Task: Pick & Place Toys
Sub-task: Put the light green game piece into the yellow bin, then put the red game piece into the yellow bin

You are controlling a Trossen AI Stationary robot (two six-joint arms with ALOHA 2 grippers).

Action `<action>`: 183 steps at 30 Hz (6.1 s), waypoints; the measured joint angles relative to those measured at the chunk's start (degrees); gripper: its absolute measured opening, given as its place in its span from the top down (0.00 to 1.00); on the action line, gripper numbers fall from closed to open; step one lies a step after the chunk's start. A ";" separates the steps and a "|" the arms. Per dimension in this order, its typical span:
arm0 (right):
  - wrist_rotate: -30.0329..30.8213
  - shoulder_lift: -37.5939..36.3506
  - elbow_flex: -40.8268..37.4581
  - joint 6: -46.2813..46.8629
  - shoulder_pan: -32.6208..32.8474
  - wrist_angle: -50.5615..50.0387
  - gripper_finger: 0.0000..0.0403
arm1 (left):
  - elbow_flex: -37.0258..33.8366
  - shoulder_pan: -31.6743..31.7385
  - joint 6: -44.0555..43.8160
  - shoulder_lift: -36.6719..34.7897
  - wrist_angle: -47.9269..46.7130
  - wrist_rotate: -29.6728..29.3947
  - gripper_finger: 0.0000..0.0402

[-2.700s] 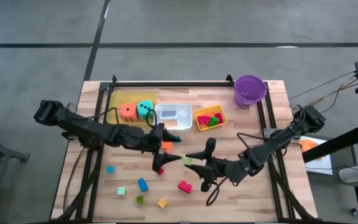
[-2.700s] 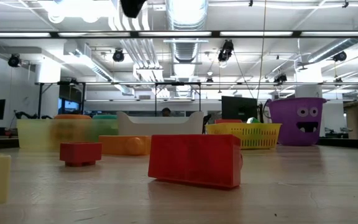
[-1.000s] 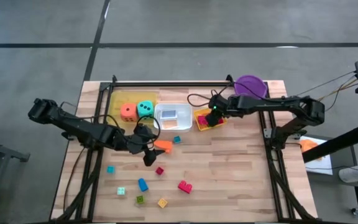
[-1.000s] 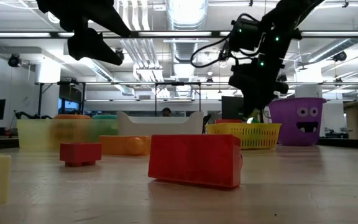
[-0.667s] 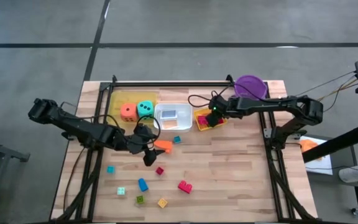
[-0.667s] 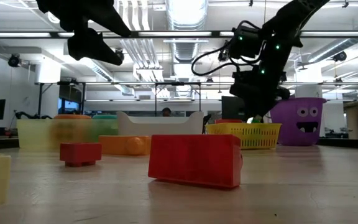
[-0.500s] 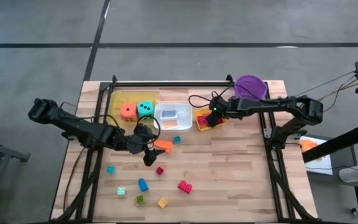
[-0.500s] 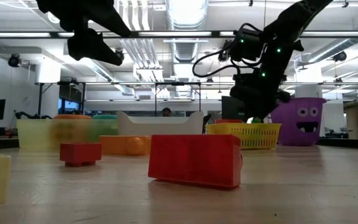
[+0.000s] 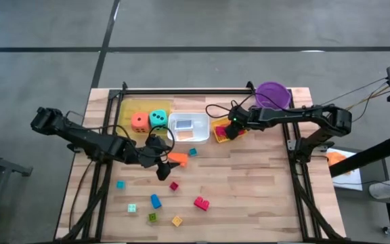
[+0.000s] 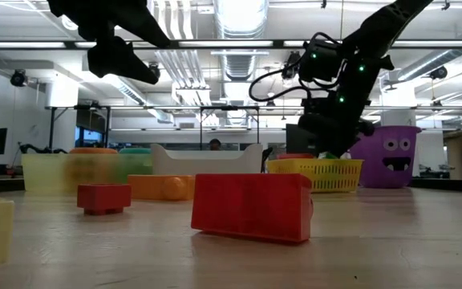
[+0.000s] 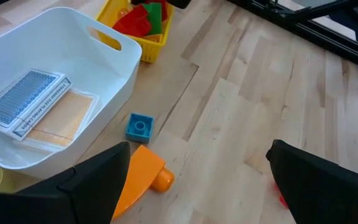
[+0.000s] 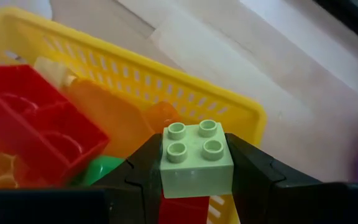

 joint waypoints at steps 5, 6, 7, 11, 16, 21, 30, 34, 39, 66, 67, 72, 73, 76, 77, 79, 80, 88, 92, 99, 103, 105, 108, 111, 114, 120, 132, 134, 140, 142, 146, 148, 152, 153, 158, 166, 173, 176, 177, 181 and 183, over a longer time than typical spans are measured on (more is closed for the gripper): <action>-1.66 0.00 0.00 -0.33 0.00 0.14 0.67 | 0.00 0.00 0.00 0.00 0.00 0.00 0.06; -1.67 0.00 0.00 -0.29 0.00 0.15 0.66 | 0.00 0.00 0.00 0.00 0.00 -0.01 0.06; -1.69 0.00 0.00 -0.27 0.00 0.17 0.64 | 0.00 0.00 0.00 0.00 0.00 0.00 0.06; -1.76 0.00 0.00 -0.17 0.00 0.23 0.50 | 0.00 0.00 0.00 0.00 0.00 0.01 0.06; -1.95 -0.02 0.00 -0.17 0.02 0.24 0.39 | 0.00 0.00 0.00 0.00 0.00 0.01 0.06; -2.03 -0.04 0.51 -0.35 0.14 -0.46 0.37 | 0.00 0.00 0.02 0.00 0.00 0.01 0.06; -1.67 -0.98 3.98 -1.16 2.35 -4.49 0.36 | -0.02 0.00 0.02 0.00 -0.16 0.01 0.06; 2.34 -2.72 5.98 -1.48 5.08 -8.89 0.36 | -0.04 0.00 0.02 0.00 -0.22 0.01 0.06; 2.34 -6.68 6.58 -0.89 9.82 -11.36 0.36 | -0.06 0.00 0.01 0.00 -0.97 0.03 0.06; 13.62 16.46 23.12 8.59 55.76 1.46 0.36 | 3.34 -5.98 4.82 -0.44 -1.61 -3.04 0.05; 13.45 18.16 24.89 8.96 55.69 0.47 0.36 | 3.76 -7.34 5.29 -0.44 -2.07 -4.27 0.05; 13.54 24.27 33.21 13.15 55.79 -6.85 0.36 | 4.96 -13.70 6.60 -0.52 -3.15 -10.79 0.05; 13.53 25.06 34.36 14.47 55.80 -7.85 0.36 | 4.88 -14.46 6.64 -0.52 -3.19 -11.83 0.05; 12.98 27.64 37.62 15.52 55.78 -9.33 0.36 | 4.85 -15.35 6.53 -0.52 -4.80 -12.44 0.05; 12.26 28.49 38.71 15.46 55.78 -9.31 0.36 | 4.84 -15.40 6.31 -0.52 -5.11 -12.41 0.05; 10.43 30.33 41.06 14.21 55.79 -9.27 0.36 | 4.83 -15.43 5.38 -0.52 -5.17 -12.42 0.05; 9.30 31.43 42.27 13.44 55.82 -9.27 0.36 | 4.84 -15.43 5.14 -0.52 -5.43 -12.43 0.05; 7.71 38.74 51.37 12.08 56.30 -19.57 0.36 | 4.85 -15.43 3.49 -0.52 -5.91 -11.99 0.05; 7.70 40.47 53.78 11.35 56.39 -19.93 0.36 | 4.85 -15.43 3.45 -0.52 -5.88 -11.97 0.05; 7.70 41.38 54.06 10.13 56.22 -19.98 0.36 | 4.81 -15.45 2.79 -0.52 -5.75 -11.97 0.05; 7.74 41.24 53.77 9.47 55.40 -19.85 0.36 | 4.83 -15.45 2.75 -0.52 -5.73 -11.97 0.05; 7.71 41.24 53.64 8.83 54.95 -19.84 0.36 | 4.81 -15.47 2.64 -0.52 -5.73 -11.97 0.05; 7.37 41.51 53.58 8.05 54.21 -19.70 0.36 | 4.81 -15.47 2.62 -0.52 -5.75 -11.96 0.05; 7.26 41.55 53.27 7.95 53.69 -19.67 0.36 | 4.81 -15.47 2.58 -0.52 -5.74 -11.97 0.06; 7.22 41.55 53.16 7.99 53.53 -19.82 0.36 | 4.81 -15.47 2.58 -0.52 -5.77 -11.95 0.06; 5.79 41.68 51.64 8.10 53.62 -19.91 0.36 | 4.81 -15.47 2.36 -0.52 -5.77 -11.95 0.06; 5.71 41.68 50.28 7.65 52.66 -21.25 0.36 | 4.81 -15.47 1.95 -0.52 -5.77 -11.94 0.06; 5.71 41.68 50.16 7.67 52.60 -21.80 0.39 | 4.81 -15.47 1.95 -0.52 -5.78 -11.94 0.06; 5.75 41.68 50.14 6.45 52.50 -21.73 0.63 | 4.81 -15.47 1.95 -0.48 -5.79 -11.94 0.06; 5.94 41.68 50.14 5.90 52.48 -21.67 0.72 | 4.81 -15.47 1.95 -0.48 -5.79 -11.94 0.06; 6.09 41.68 50.14 4.92 52.41 -21.59 0.88 | 4.81 -15.47 1.95 -0.48 -5.81 -11.94 0.06; 6.06 41.68 50.14 4.76 52.39 -21.53 0.94 | 4.81 -15.47 1.95 -0.48 -5.81 -11.94 0.06; 6.09 41.64 50.14 4.98 52.46 -21.51 0.95 | 4.81 -15.47 1.95 -0.48 -5.84 -11.94 0.06; 6.03 41.62 50.14 5.00 52.46 -21.52 0.95 | 4.81 -15.47 1.95 -0.48 -5.84 -11.94 0.06; 5.78 40.95 50.14 5.32 52.46 -21.72 0.95 | 4.81 -15.47 1.95 -0.48 -5.84 -11.93 0.06; 10.63 35.37 50.14 5.64 52.36 -26.90 0.96 | 4.81 -15.47 1.76 -0.48 -5.75 -11.93 0.06; 17.62 26.55 47.90 8.23 50.66 -35.48 0.96 | 4.83 -15.43 1.60 -0.48 -5.56 -11.92 0.05; 18.95 20.95 43.79 10.21 49.17 -36.18 0.96 | 4.83 -15.43 1.51 -0.48 -5.70 -11.90 0.05; 19.59 18.93 42.04 10.95 48.64 -36.04 0.96 | 4.79 -15.43 1.51 -0.48 -5.77 -11.92 0.05; 19.88 10.99 33.57 12.56 45.62 -34.16 0.96 | 4.79 -15.44 1.49 -0.48 -5.86 -11.92 0.05; 19.85 6.98 28.92 12.70 43.31 -31.17 0.96 | 4.79 -15.45 1.49 -0.48 -5.81 -11.92 0.05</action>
